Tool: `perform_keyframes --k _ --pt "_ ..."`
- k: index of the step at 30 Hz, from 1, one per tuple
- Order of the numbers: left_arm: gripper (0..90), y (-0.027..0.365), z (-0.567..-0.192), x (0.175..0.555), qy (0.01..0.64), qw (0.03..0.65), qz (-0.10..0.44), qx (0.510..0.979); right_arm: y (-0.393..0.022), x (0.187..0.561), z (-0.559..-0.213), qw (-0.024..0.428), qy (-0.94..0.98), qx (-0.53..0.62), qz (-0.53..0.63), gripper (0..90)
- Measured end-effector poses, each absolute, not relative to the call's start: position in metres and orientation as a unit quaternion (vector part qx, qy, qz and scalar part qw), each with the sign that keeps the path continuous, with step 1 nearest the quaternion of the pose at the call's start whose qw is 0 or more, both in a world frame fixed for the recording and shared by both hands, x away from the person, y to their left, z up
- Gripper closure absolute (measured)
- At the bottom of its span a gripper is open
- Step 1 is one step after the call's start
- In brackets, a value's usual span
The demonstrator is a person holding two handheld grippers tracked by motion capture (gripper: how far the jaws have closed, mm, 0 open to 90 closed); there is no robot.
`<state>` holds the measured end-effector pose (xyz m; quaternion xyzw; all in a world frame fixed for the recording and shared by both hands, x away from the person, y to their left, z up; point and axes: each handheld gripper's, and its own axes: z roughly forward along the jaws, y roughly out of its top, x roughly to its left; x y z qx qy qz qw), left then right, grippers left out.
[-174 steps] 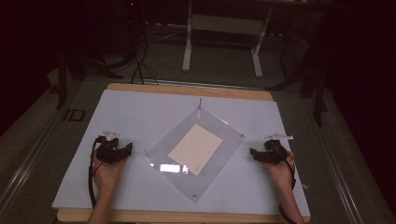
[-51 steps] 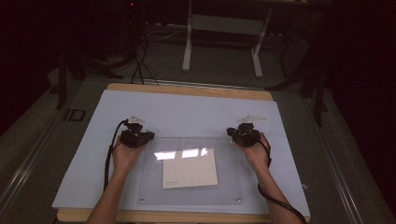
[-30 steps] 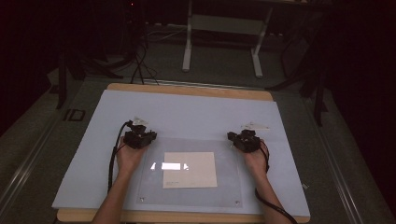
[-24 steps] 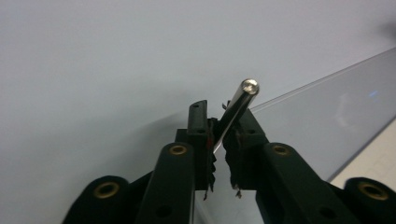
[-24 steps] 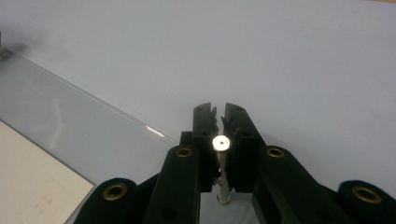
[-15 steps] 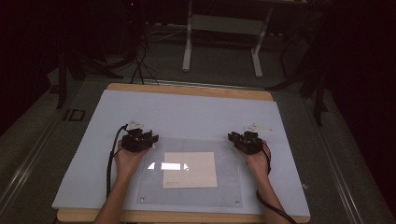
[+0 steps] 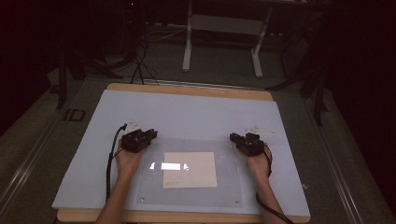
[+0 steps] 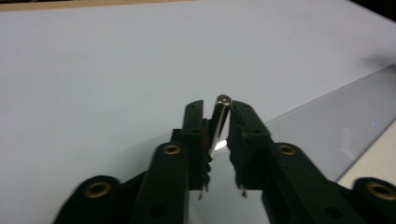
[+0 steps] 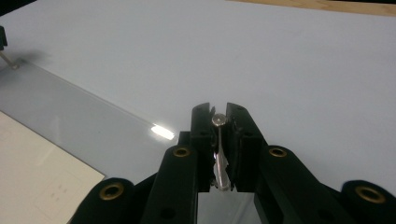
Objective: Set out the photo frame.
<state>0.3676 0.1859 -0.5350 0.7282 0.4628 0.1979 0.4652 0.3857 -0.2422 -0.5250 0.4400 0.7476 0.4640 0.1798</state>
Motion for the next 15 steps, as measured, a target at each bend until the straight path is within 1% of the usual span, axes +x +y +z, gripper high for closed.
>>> perform_keyframes --k 1,5,7,13,15 --pt "81.8 0.1867 -0.5353 0.3677 0.464 0.468 0.196 0.726 -0.2422 0.3854 -0.5253 0.178 0.744 0.443 0.466 82.2" --pt "83.5 0.1849 -0.534 0.3663 0.458 0.457 0.209 0.733 -0.2394 0.385 -0.5243 0.192 0.748 0.441 0.458 83.7" --pt "83.5 0.1866 -0.5342 0.3669 0.46 0.46 0.202 0.732 -0.2384 0.386 -0.523 0.194 0.754 0.437 0.451 84.1" --pt "83.0 0.1895 -0.5345 0.3682 0.465 0.467 0.187 0.728 -0.2412 0.3893 -0.5215 0.179 0.762 0.429 0.451 84.0" --pt "82.6 0.1922 -0.5358 0.3692 0.468 0.477 0.174 0.724 -0.2444 0.3914 -0.5229 0.161 0.756 0.433 0.463 83.2"
